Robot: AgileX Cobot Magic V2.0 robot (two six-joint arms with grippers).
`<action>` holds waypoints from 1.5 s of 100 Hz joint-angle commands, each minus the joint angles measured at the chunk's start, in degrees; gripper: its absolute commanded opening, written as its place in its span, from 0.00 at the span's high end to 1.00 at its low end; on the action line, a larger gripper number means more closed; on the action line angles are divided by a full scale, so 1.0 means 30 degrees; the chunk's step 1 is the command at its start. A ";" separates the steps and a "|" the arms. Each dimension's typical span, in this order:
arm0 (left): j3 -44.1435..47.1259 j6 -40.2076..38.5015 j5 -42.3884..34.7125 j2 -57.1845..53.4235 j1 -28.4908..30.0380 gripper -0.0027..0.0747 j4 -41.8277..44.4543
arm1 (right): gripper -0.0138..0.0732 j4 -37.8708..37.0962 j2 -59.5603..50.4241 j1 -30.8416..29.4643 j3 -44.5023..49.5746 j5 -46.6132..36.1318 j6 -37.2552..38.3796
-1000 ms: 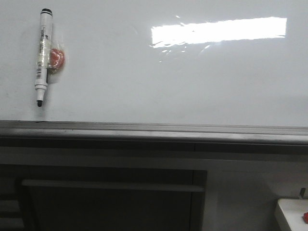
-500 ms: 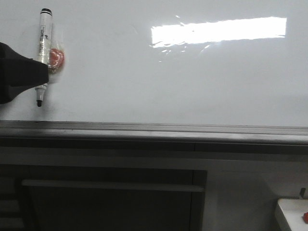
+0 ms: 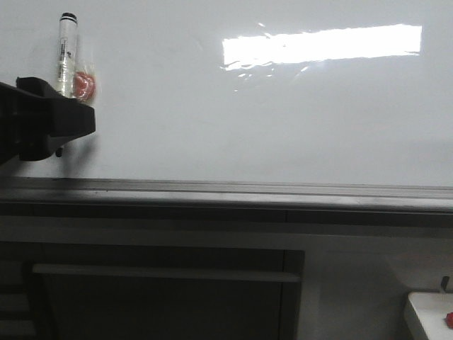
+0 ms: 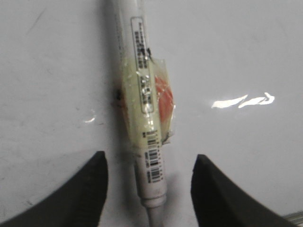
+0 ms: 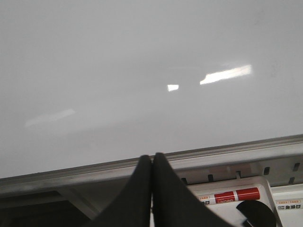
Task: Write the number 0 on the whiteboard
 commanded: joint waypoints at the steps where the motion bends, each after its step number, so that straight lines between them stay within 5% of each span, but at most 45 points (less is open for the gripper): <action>1: -0.0485 -0.0191 -0.1068 -0.0079 -0.0126 0.76 -0.0205 | 0.90 0.0105 0.0364 -0.0004 -0.0484 -0.1523 -0.0177; 8: -0.0440 -0.0191 -0.1027 -0.0038 -0.0126 1.00 0.0127 | 0.90 0.0105 0.0364 -0.0004 -0.0484 -0.1418 -0.0177; 25: -0.0396 -0.0191 -0.0908 -0.0096 -0.0126 0.99 0.1213 | 0.90 0.1428 0.0364 0.0128 -0.0969 -0.0443 -0.1200; 42: -0.0396 -0.0191 -0.0576 -0.1485 -0.0126 0.99 0.5686 | 0.90 0.7818 0.1180 0.1270 -0.2334 0.1016 -0.8515; 50: -0.0396 -0.0191 0.0032 -0.2480 -0.0126 0.99 0.7743 | 0.90 1.0325 0.2098 0.2966 -0.2898 0.1025 -1.0678; 83: -0.0396 -0.0148 0.6936 -0.7685 -0.0126 0.99 1.7079 | 0.89 1.0479 0.7324 1.0779 -0.5283 0.0596 -1.5402; 92: -0.0396 -0.0148 0.7954 -0.8824 -0.0126 0.99 1.8420 | 0.79 1.0479 0.8958 1.3045 -0.5796 0.0475 -1.7133; 111: 0.0098 -0.0148 0.8275 -1.0077 -0.0568 0.99 2.0672 | 0.39 1.0437 1.2320 1.5961 -0.6837 -0.1852 -1.8758; 150: 0.0605 -0.0148 0.8257 -1.0126 -0.2192 0.99 2.1540 | 0.37 1.0437 1.5697 1.7911 -0.9228 -0.2744 -1.9687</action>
